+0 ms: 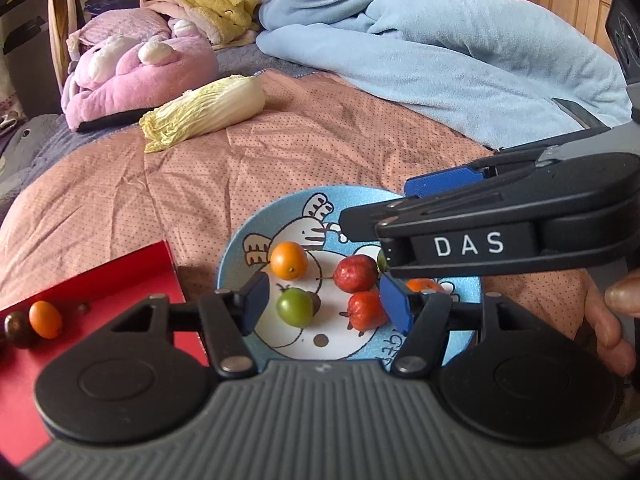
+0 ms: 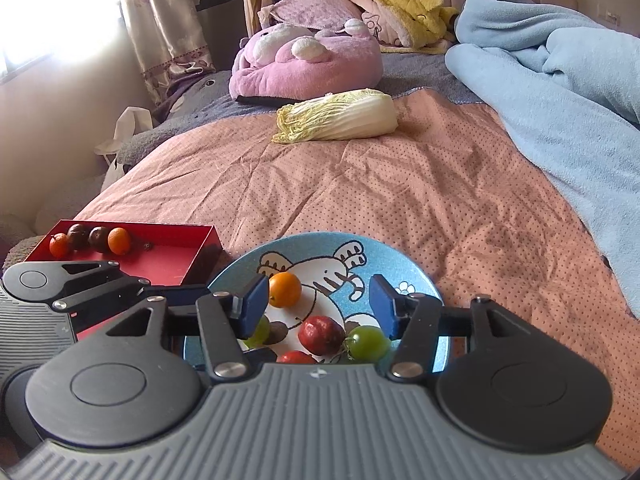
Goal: Organize fruits
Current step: 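Move both open grippers back over the red tray, then grasp an orange tangerine in the tray with the right gripper, then lift the tangerine with the right gripper while the left grasps a dark brown tomato, then carry the tangerine and dark tomato in both grippers over the blue plate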
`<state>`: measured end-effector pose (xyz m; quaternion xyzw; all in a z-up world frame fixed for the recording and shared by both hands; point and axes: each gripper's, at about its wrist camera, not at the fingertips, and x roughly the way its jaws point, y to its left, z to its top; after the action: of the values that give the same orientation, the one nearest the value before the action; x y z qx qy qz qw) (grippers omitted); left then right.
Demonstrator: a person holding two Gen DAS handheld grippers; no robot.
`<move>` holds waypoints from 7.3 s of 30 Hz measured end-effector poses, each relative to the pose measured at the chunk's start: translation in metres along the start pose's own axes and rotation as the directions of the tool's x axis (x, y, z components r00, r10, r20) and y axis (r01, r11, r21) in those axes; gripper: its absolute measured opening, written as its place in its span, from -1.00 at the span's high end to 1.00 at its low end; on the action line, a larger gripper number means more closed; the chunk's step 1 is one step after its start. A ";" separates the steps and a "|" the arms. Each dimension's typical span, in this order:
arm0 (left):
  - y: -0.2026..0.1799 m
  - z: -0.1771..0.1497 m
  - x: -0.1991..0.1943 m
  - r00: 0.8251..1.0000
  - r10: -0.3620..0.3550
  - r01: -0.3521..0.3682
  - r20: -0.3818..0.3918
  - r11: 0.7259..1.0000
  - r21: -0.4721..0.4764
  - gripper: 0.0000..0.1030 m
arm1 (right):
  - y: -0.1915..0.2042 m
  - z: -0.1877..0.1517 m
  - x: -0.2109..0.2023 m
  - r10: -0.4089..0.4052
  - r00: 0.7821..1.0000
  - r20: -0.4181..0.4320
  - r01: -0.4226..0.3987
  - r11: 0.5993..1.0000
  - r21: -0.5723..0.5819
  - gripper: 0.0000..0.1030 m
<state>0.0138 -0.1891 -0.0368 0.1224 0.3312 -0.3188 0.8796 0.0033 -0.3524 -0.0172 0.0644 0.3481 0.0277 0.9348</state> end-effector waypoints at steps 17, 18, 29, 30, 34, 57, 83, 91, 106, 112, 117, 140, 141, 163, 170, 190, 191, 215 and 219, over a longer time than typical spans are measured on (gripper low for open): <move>0.031 0.001 -0.018 0.998 0.069 -0.068 0.002 0.993 -0.094 -0.24 | 0.024 0.012 -0.009 0.018 1.000 0.013 -0.018 0.999 -0.037 -0.29; 0.034 0.001 -0.019 0.997 0.076 -0.076 -0.001 0.992 -0.101 -0.24 | 0.026 0.013 -0.010 0.019 1.000 0.016 -0.018 0.999 -0.040 -0.29; 0.074 0.003 -0.042 0.981 0.193 -0.191 0.002 0.973 -0.128 -0.23 | 0.044 0.024 -0.017 0.044 0.999 0.032 -0.042 0.997 -0.065 -0.29; 0.079 0.004 -0.044 0.980 0.200 -0.197 0.004 0.970 -0.142 -0.23 | 0.047 0.024 -0.017 0.048 0.998 0.032 -0.046 0.997 -0.068 -0.29; 0.100 0.004 -0.053 0.970 0.242 -0.239 -0.005 0.955 -0.177 -0.23 | 0.062 0.025 -0.014 0.071 0.997 0.022 -0.069 0.993 -0.091 -0.29; 0.158 -0.021 -0.073 0.923 0.368 -0.382 -0.109 0.848 -0.368 -0.23 | 0.143 0.019 0.013 0.169 0.984 -0.064 -0.178 0.961 -0.210 -0.31; 0.225 -0.067 -0.106 0.855 0.479 -0.505 -0.200 0.678 -0.534 -0.23 | 0.234 0.024 0.133 0.244 0.956 -0.164 -0.279 0.928 -0.246 -0.27; 0.232 -0.066 -0.098 0.875 0.440 -0.470 -0.202 0.674 -0.570 -0.23 | 0.248 0.025 0.172 0.222 0.955 -0.197 -0.270 0.926 -0.265 -0.01; 0.232 -0.060 -0.074 0.905 0.375 -0.420 -0.203 0.704 -0.572 -0.23 | 0.228 0.025 0.161 0.220 0.957 -0.190 -0.267 0.925 -0.271 0.24; 0.226 -0.052 -0.045 0.914 0.340 -0.405 -0.221 0.744 -0.531 -0.23 | 0.200 0.012 0.129 0.223 0.956 -0.189 -0.264 0.936 -0.233 0.24; 0.227 -0.043 -0.014 0.901 0.351 -0.432 -0.253 0.770 -0.469 -0.23 | 0.182 0.004 0.101 0.229 0.955 -0.190 -0.269 0.937 -0.222 0.24; 0.217 -0.032 0.008 0.899 0.365 -0.437 -0.243 0.800 -0.412 0.25 | 0.164 0.003 0.064 0.241 0.955 -0.174 -0.276 0.935 -0.222 0.24; 0.216 -0.032 0.008 0.898 0.367 -0.438 -0.243 0.801 -0.409 0.25 | 0.165 0.002 0.062 0.240 0.955 -0.174 -0.276 0.935 -0.222 0.24; 0.206 -0.045 -0.025 0.895 0.388 -0.447 -0.221 0.789 -0.422 0.25 | 0.178 -0.019 0.032 0.254 0.948 -0.191 -0.296 0.925 -0.239 0.24; 0.204 -0.047 -0.029 0.891 0.397 -0.454 -0.221 0.781 -0.429 0.25 | 0.177 -0.021 0.030 0.268 0.944 -0.190 -0.309 0.921 -0.237 0.24; 0.200 -0.048 -0.022 0.880 0.411 -0.475 -0.238 0.783 -0.402 0.25 | 0.160 -0.016 0.018 0.293 0.943 -0.158 -0.322 0.925 -0.204 0.24; 0.199 -0.048 -0.022 0.880 0.412 -0.475 -0.238 0.783 -0.402 0.25 | 0.159 -0.015 0.017 0.294 0.943 -0.155 -0.321 0.925 -0.202 0.24; 0.191 -0.045 -0.022 0.885 0.409 -0.466 -0.223 0.797 -0.385 0.25 | 0.070 -0.001 0.000 0.154 0.986 -0.070 -0.161 0.981 -0.112 0.24; 0.190 -0.044 -0.022 0.886 0.408 -0.463 -0.221 0.799 -0.384 0.25 | 0.055 -0.004 -0.001 0.122 0.990 -0.069 -0.128 0.987 -0.097 0.24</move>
<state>0.1008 -0.0135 -0.0548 0.0205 0.4107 -0.0190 0.9114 -0.0004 -0.2981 -0.0115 0.0378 0.3707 0.1061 0.9219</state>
